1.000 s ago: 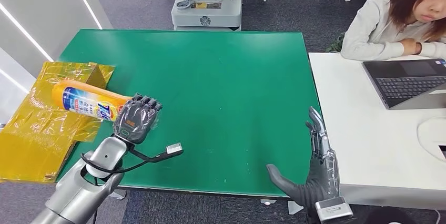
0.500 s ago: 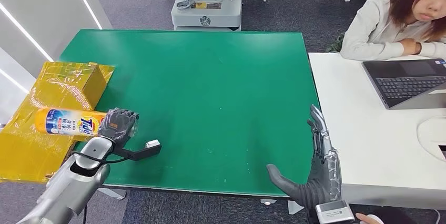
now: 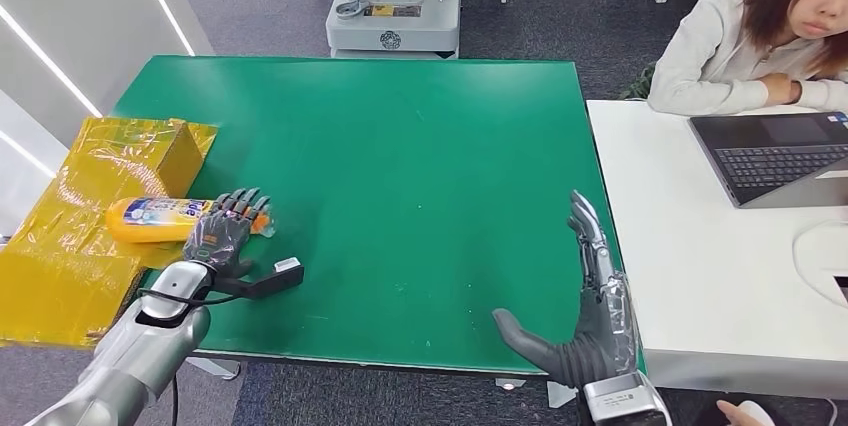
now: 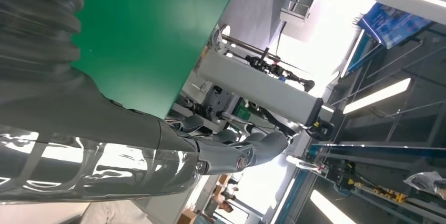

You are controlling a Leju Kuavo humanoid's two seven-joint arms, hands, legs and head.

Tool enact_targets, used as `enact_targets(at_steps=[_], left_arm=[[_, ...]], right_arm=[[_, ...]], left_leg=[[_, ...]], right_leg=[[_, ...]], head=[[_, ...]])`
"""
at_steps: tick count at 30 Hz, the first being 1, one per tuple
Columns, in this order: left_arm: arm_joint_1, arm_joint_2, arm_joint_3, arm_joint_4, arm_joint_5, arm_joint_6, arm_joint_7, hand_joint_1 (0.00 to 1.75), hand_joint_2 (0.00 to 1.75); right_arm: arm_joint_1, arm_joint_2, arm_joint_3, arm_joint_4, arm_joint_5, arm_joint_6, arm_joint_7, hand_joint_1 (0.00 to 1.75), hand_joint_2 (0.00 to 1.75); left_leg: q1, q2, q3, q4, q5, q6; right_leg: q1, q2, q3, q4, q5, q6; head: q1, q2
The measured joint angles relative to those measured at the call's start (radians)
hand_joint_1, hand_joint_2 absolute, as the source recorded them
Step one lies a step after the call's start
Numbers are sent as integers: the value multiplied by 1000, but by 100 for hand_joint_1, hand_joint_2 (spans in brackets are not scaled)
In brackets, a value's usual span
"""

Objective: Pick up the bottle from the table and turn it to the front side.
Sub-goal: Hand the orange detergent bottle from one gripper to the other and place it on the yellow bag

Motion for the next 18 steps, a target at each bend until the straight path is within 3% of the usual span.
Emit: enact_targets(at_steps=[9,18], left_arm=[[76,-58,69,-80,291,101,-121,0,175],[263,-154,122,-480,836,332,-450,0,175]], right_arm=[[-17,0,7,29,-36,-31,-1,0,175],[-17,-14,34,60,-117,-70,-28,0,175]], left_leg=[[0,0,0,0,0,0],[0,0,-1,0,0,0]], right_leg=[[0,0,0,0,0,0],[0,0,0,-1,0,0]], head=[[0,0],[0,0]])
